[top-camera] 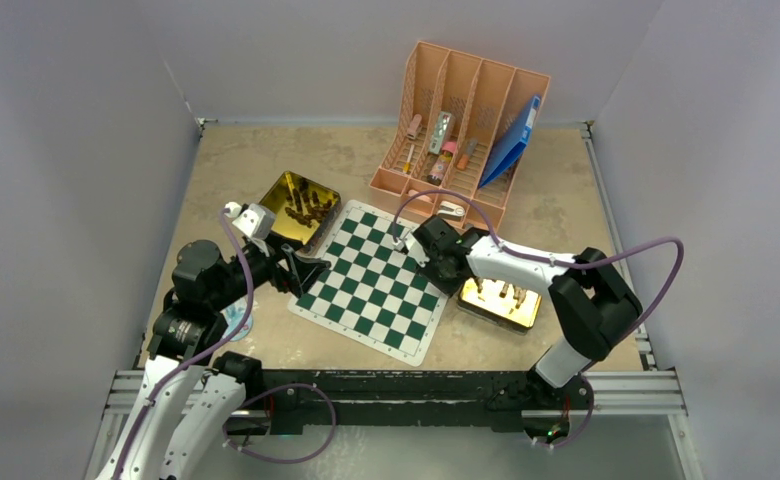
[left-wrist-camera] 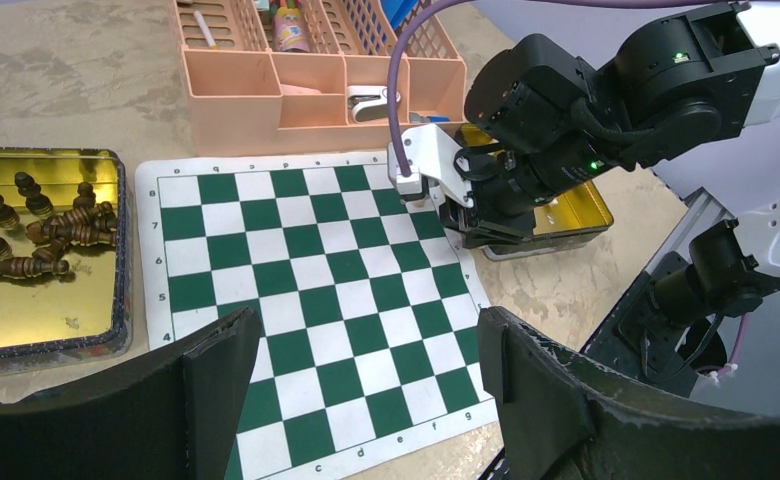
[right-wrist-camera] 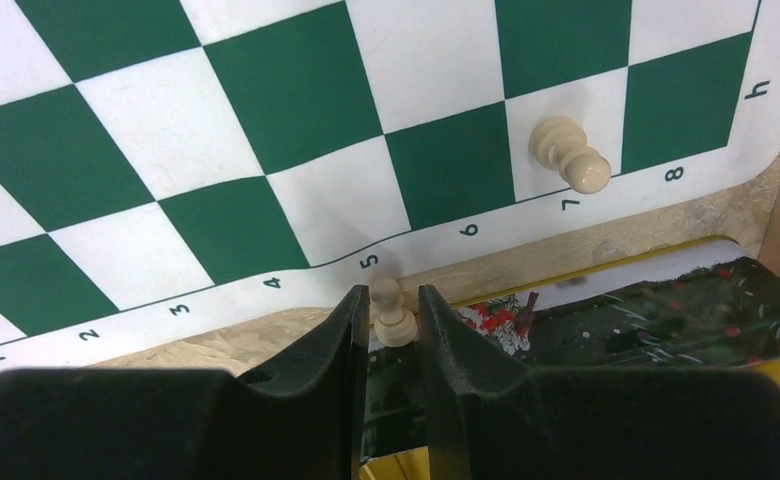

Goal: Set up the chess pieces on the board
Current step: Pick up the chess piece at the center of the board.

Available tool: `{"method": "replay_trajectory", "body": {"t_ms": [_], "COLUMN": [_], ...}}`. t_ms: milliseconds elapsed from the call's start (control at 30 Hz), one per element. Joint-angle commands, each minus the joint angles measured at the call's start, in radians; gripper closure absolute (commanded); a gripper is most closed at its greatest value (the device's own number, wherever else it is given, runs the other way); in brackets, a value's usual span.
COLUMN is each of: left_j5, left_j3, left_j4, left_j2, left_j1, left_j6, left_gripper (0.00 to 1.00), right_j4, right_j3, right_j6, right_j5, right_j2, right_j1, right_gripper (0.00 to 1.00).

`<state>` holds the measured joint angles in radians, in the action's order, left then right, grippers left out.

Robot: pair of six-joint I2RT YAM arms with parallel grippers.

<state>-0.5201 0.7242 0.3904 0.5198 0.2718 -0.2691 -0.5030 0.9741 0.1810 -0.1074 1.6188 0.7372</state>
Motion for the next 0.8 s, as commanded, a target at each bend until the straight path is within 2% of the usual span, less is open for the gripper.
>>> {"method": "replay_trajectory", "body": {"t_ms": [0, 600, 767], "left_j5": [-0.008, -0.006, -0.013], "left_j3": [0.001, 0.001, 0.002], "left_j4": [-0.026, -0.027, -0.027], "left_j2": [-0.003, -0.006, 0.001], "left_j1": [0.004, 0.004, 0.004], "left_j6": [0.011, 0.01, 0.01], "left_gripper": [0.2, 0.2, 0.2], "right_j4": [-0.009, -0.012, -0.018], "right_j3": [0.035, 0.041, 0.052], "right_j6": [0.015, 0.007, 0.008], "right_j5": [0.018, 0.023, 0.044], "right_j2": [0.02, 0.033, 0.034], "right_j1": [-0.005, -0.011, -0.012], "right_gripper": [0.72, 0.75, 0.81]}}
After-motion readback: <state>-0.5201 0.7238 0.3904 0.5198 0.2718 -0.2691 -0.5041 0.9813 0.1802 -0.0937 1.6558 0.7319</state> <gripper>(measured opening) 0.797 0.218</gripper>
